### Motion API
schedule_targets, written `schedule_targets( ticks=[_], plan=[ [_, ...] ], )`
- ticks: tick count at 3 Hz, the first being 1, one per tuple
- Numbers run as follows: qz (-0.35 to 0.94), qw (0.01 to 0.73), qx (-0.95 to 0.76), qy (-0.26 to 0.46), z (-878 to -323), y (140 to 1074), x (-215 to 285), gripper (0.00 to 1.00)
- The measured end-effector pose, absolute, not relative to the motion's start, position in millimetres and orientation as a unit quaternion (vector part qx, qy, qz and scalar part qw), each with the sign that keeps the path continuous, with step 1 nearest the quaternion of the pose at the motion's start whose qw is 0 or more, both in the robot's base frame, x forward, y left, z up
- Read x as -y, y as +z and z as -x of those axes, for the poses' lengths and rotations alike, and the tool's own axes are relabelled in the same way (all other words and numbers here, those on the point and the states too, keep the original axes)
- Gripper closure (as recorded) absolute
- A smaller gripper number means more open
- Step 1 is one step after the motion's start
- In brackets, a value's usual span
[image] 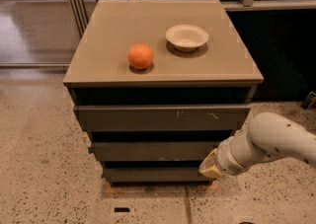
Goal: Open bottom drawer
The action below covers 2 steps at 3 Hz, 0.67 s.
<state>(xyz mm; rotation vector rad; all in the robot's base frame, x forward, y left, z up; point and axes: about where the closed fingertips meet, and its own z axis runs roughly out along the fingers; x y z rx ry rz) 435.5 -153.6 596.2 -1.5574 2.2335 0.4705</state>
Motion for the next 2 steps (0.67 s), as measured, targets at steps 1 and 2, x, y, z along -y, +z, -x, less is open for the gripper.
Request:
schedule_targets(
  ticks=[1,2],
  plan=[
    [0.541,0.2,-0.794,0.19,-451.1,509.8,135.9,1.0],
    [0.525,0.198,-0.798,0.219,-457.4,438.5,123.7,1.0]
  ],
)
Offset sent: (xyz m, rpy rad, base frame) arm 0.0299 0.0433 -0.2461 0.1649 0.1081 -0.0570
